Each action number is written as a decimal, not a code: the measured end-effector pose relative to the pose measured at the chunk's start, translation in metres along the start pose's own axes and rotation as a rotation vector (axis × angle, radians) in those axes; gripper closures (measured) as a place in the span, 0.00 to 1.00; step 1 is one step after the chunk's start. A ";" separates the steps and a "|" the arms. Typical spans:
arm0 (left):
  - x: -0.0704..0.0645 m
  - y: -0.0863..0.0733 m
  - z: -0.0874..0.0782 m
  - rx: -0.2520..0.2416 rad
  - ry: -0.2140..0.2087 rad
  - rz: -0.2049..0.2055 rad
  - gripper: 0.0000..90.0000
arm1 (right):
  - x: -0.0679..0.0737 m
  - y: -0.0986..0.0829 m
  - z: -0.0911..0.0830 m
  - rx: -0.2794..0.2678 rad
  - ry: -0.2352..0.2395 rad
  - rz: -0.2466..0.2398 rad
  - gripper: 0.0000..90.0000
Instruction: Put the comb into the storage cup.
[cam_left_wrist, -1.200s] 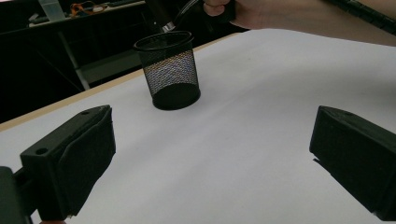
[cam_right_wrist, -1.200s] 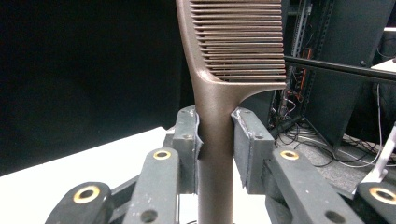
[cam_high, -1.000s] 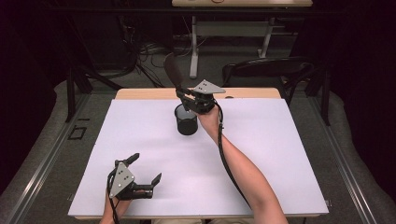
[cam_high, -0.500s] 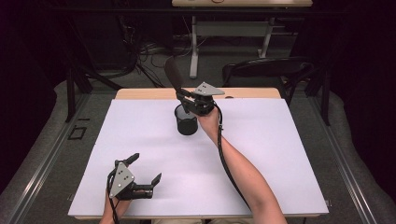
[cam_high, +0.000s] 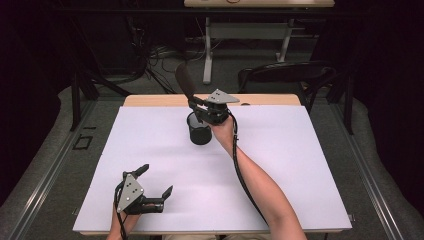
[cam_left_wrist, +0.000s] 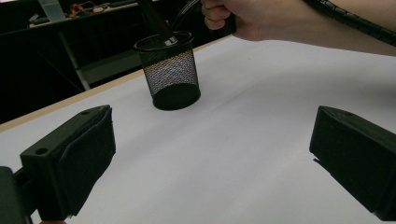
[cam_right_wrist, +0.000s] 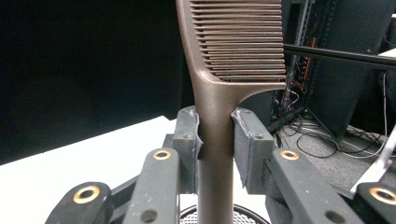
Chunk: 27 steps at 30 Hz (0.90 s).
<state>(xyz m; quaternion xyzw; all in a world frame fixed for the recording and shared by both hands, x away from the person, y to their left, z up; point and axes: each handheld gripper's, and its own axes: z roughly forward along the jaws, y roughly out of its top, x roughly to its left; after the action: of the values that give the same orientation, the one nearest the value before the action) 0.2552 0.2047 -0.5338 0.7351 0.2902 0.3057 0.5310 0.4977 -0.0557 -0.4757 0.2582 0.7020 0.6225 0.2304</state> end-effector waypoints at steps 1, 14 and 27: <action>0.000 0.000 0.000 0.001 0.001 0.001 0.00 | 0.000 0.000 0.000 0.000 0.000 0.000 0.81; 0.000 0.000 0.000 0.001 -0.001 0.003 0.00 | -0.001 -0.006 0.002 0.015 0.000 0.003 0.81; 0.000 0.000 0.000 0.001 0.002 0.003 0.00 | -0.001 -0.012 0.001 0.032 -0.001 0.002 0.81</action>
<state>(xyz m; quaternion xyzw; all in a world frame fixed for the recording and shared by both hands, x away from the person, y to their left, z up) 0.2551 0.2052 -0.5337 0.7356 0.2900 0.3068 0.5298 0.4988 -0.0567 -0.4874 0.2628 0.7117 0.6110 0.2261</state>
